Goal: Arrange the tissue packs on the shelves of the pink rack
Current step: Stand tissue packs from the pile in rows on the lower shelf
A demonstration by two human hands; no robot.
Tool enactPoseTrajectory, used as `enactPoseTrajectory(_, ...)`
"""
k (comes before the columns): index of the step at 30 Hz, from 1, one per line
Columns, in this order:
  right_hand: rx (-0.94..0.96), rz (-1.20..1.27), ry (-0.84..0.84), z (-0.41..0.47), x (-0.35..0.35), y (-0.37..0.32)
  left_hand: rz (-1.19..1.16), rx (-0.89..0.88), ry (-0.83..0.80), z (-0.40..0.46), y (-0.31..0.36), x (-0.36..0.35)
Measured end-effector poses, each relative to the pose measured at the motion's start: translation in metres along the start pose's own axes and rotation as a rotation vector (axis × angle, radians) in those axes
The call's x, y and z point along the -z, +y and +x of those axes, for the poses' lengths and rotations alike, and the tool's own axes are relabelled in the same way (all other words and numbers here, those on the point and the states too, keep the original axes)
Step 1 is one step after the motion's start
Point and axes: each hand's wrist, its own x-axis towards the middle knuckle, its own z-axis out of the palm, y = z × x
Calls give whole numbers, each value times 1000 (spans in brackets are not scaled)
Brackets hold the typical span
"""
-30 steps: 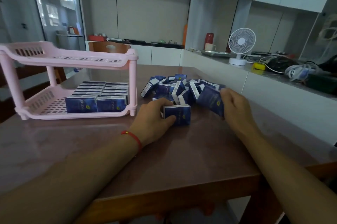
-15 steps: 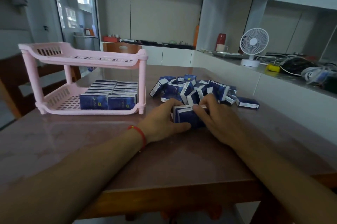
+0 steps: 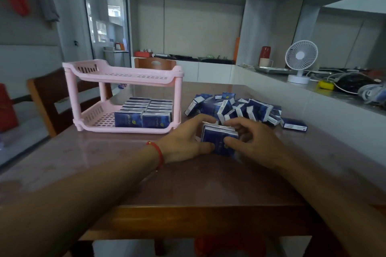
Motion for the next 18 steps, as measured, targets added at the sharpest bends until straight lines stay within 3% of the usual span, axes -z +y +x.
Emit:
enactPoseTrajectory(5, -9, 235, -85, -3, -22, -46, -104, -19, 2, -51, 1, 39)
enactPoseTrajectory(12, 38, 341, -128, 36, -72, -110, -74, 23, 219, -100, -17, 103)
enactPoseTrajectory(14, 33, 367, -121, 54, -86, -125, -4, 22, 392, -109, -24, 124)
enactPoseTrajectory(18, -5, 419, -101, 86, -108, -154, 214, 211, 1066, -111, -59, 170)
